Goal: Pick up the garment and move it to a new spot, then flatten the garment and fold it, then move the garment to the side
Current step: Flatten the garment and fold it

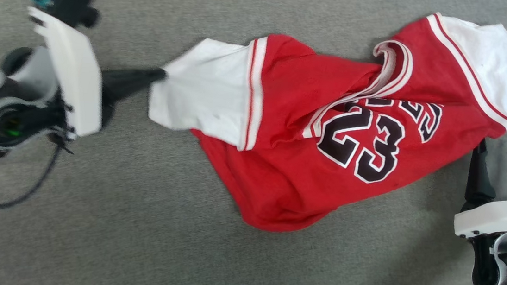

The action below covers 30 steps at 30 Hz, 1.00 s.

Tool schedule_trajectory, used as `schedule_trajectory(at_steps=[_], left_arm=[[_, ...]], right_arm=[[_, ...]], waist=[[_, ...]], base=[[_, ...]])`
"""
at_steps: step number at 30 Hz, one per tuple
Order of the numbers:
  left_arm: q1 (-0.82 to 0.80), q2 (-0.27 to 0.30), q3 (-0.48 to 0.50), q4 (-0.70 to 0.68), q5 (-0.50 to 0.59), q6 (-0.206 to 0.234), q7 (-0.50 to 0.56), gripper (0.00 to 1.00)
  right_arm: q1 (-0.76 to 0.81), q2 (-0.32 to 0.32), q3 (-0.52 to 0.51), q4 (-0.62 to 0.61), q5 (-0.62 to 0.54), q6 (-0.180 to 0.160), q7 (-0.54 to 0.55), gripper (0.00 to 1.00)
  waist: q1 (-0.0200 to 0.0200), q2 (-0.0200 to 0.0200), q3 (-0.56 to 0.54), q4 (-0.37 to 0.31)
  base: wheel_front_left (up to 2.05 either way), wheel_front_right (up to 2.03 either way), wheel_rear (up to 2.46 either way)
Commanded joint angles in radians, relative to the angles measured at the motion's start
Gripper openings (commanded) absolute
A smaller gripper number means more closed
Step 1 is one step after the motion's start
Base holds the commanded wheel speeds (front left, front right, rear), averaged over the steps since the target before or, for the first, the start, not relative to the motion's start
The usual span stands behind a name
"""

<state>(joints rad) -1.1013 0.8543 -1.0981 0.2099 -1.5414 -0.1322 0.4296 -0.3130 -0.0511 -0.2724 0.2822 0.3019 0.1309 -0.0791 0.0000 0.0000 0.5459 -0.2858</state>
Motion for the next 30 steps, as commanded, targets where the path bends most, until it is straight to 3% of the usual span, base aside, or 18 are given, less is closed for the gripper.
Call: schedule_trajectory(at_steps=[1, 13, 18, 24, 25, 26, 27, 28, 30], left_arm=[[0.016, 0.022, 0.009, 0.008, -0.008, 0.003, -0.013, 0.0], [0.068, 0.148, 0.085, 0.114, -0.025, 0.003, -0.145, 0.0], [0.081, 0.163, 0.09, 0.193, -0.007, 0.003, -0.19, 0.0], [0.097, 0.141, 0.072, 0.246, 0.009, 0.003, -0.217, 0.0], [0.102, 0.138, 0.068, 0.249, 0.012, 0.003, -0.222, 0.09], [0.104, 0.135, 0.065, 0.247, 0.019, 0.003, -0.231, 0.25], [0.104, 0.133, 0.061, 0.242, 0.03, 0.003, -0.244, 0.49], [0.105, 0.133, 0.054, 0.231, 0.045, 0.003, -0.259, 1.0], [0.105, 0.142, 0.035, 0.2, 0.082, 0.003, -0.294, 1.0]], right_arm=[[-0.004, 0.0, -0.004, -0.003, -0.01, 0.0, 0.003, 1.0], [0.004, -0.001, -0.03, -0.087, -0.059, 0.0, 0.066, 1.0], [0.018, -0.001, -0.038, -0.131, -0.066, 0.0, 0.101, 1.0], [0.042, -0.001, -0.049, -0.166, -0.067, 0.0, 0.125, 1.0], [0.046, -0.001, -0.051, -0.171, -0.067, 0.0, 0.13, 1.0], [0.05, -0.001, -0.054, -0.174, -0.067, 0.0, 0.133, 1.0], [0.054, 0.0, -0.057, -0.176, -0.067, 0.0, 0.135, 1.0], [0.058, -0.001, -0.062, -0.179, -0.068, 0.0, 0.139, 1.0], [0.064, -0.001, -0.07, -0.186, -0.07, 0.0, 0.146, 1.0]], waist=[[0.0, 0.0, -0.014, 0.019], [0.0, 0.0, -0.072, 0.111], [0.0, 0.0, -0.087, 0.117], [0.0, 0.0, -0.098, 0.117], [0.0, 0.0, -0.1, 0.119], [0.0, 0.0, -0.102, 0.12], [0.0, 0.0, -0.105, 0.123], [0.0, 0.0, -0.109, 0.127], [0.0, 0.0, -0.119, 0.136]], base=[[0.0, 0.0, 0.0], [0.0, 0.0, 0.0], [0.0, 0.0, 0.0], [0.0, 0.0, 0.0], [0.0, 0.0, 0.0], [0.0, 0.0, 0.0], [0.0, 0.0, 0.0], [0.0, 0.0, 0.0], [0.0, 0.0, 0.0]])
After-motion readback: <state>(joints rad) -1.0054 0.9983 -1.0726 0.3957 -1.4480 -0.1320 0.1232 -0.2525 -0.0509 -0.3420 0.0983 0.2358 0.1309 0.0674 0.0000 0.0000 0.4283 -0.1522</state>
